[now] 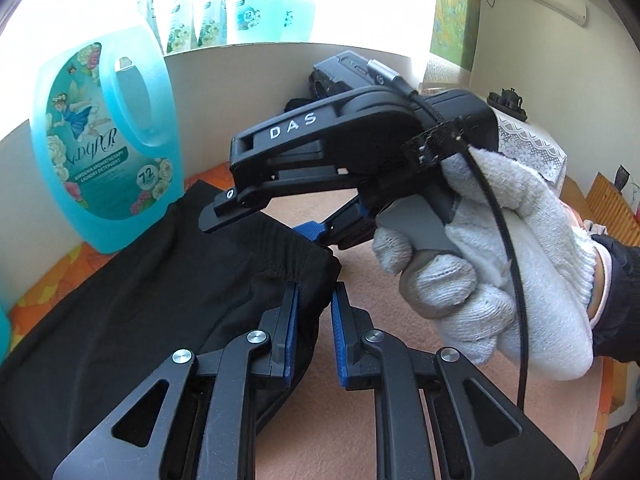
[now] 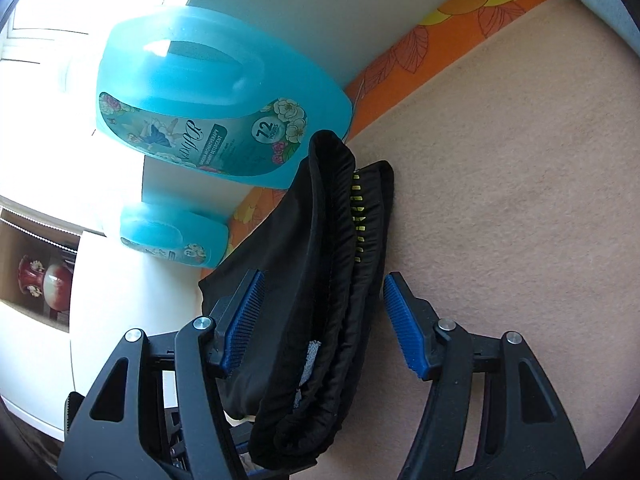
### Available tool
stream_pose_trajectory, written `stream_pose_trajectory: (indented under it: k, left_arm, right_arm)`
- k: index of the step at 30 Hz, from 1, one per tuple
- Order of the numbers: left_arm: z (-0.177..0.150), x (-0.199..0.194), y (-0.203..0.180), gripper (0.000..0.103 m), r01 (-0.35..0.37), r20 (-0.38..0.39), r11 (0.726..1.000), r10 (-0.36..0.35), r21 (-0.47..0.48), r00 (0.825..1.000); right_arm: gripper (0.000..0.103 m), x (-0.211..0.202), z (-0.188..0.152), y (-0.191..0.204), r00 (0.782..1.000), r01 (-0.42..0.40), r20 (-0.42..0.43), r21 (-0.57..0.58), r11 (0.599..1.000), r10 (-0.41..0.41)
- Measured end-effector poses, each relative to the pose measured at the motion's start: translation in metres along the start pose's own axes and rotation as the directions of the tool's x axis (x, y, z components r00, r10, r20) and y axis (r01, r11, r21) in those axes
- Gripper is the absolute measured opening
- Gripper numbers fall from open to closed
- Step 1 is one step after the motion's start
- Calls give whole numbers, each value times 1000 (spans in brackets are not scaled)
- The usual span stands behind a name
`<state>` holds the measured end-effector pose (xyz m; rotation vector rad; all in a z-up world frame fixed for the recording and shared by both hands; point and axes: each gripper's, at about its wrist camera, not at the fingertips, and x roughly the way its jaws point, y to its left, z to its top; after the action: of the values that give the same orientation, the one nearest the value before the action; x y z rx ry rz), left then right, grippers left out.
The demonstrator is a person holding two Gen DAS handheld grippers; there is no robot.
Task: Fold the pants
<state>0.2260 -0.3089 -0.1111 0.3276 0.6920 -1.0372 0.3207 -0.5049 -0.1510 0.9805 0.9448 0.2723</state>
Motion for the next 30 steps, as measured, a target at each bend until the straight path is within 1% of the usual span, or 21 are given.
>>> stream_pose_trajectory:
  k: [1, 2, 3, 4, 5, 7, 9, 13, 16, 20, 25, 30]
  left_arm:
    - [0, -1, 2, 14, 5, 3, 1000, -5, -5, 1000]
    - [0, -3, 2, 14, 11, 6, 1000, -11, -13, 1000]
    - [0, -4, 2, 14, 16, 9, 1000, -16, -18, 1000]
    - [0, -5, 2, 14, 17, 11, 1000, -17, -20, 1000]
    - [0, -7, 1, 13, 15, 16, 1000, -15, -21, 1000]
    - [1, -10, 1, 12, 28, 24, 999, -27, -35, 999]
    - [1, -15, 0, 12, 41, 37, 998, -39, -43, 999]
    - [4, -20, 3, 12, 37, 62, 999, -35, -27, 997]
    - [6, -25, 12, 12, 38, 85, 998, -34, -47, 996]
    - [2, -42, 23, 12, 40, 123, 996, -29, -81, 992]
    - [-10, -74, 38, 10, 34, 170, 991, -12, -126, 985]
    - [-30, -110, 66, 10, 16, 213, 981, 26, -194, 977]
  right_arm:
    - [61, 4, -1, -1, 1000, -18, -4, 11, 1000, 18]
    - [46, 8, -2, -2, 999, -37, -9, 22, 999, 37]
    - [39, 11, -3, -2, 999, -45, -10, 28, 999, 45]
    - [25, 11, -3, -2, 999, -43, 3, 27, 999, 43]
    - [20, 9, -4, -1, 999, -37, 23, 22, 999, 36]
    - [18, 5, -5, 6, 999, -25, 47, -6, 1000, 26]
    - [18, -2, -8, 19, 998, 6, 68, -58, 998, -2]
    - [17, -10, -12, 47, 994, 73, 91, -143, 987, -61]
    - [17, -9, -15, 68, 990, 119, 99, -181, 976, -102]
    - [17, -5, -22, 104, 982, 176, 118, -256, 951, -150]
    - [17, 10, -33, 153, 979, 200, 119, -348, 916, -168]
    - [17, 43, -52, 205, 978, 209, 93, -450, 868, -187]
